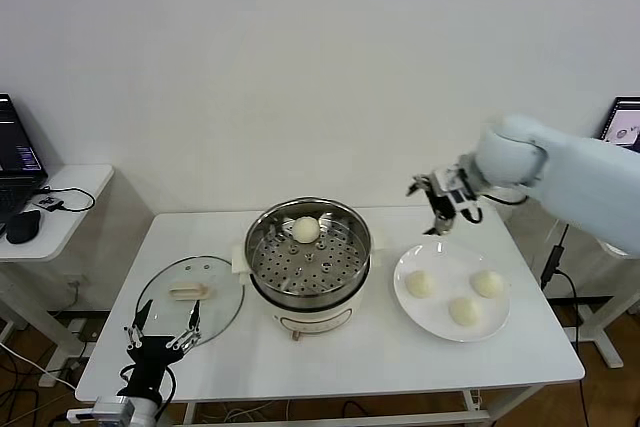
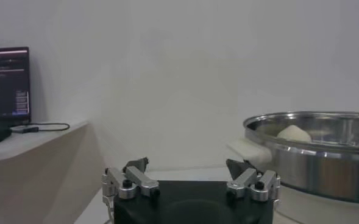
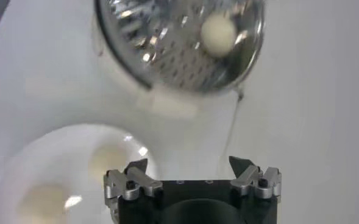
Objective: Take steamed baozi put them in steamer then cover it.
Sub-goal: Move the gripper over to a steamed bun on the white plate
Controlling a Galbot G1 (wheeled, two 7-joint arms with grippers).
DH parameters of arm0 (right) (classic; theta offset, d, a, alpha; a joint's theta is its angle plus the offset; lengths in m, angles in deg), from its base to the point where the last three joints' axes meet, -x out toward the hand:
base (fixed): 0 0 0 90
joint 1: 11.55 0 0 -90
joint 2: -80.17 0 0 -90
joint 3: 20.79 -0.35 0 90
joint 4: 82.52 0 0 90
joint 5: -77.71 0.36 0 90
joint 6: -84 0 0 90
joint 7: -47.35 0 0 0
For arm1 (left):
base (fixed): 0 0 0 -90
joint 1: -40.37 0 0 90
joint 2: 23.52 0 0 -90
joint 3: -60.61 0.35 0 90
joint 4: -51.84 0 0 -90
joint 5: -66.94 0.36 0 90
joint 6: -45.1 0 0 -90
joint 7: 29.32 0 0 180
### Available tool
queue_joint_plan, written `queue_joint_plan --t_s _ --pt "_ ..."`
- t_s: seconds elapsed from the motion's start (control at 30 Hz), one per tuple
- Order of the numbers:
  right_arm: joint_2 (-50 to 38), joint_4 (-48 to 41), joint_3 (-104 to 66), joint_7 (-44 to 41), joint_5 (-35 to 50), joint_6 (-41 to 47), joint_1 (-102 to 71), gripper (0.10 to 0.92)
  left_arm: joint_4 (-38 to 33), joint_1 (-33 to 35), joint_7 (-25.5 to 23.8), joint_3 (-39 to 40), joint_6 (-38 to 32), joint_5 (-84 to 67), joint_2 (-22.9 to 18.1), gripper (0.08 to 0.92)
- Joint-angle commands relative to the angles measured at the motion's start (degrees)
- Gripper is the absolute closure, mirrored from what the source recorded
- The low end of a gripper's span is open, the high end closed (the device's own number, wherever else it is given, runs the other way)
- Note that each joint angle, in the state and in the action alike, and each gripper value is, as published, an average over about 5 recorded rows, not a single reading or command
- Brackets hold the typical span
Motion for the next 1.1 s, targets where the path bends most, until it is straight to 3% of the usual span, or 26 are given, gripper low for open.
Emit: queue_joint_plan --t_s 0.03,0.5,1.1 --pt "-5.18 -0.73 -6.21 -1.2 -3.85 4.11 -13.0 0.203 0.17 -0.04 0.07 -0.68 0.68 0.23 0.35 0.177" --pt "8.93 -16.35 -16.1 -2.09 -12.07 -2.52 -27.1 0.203 1.11 0.37 -0.07 -2.12 0.89 0.78 0.38 0.177" --pt "16.31 -24.95 -19.4 -0.18 -16.17 -3.68 -30.72 0.202 1.58 0.53 -0.25 -1.91 0.83 1.65 -0.11 0.177"
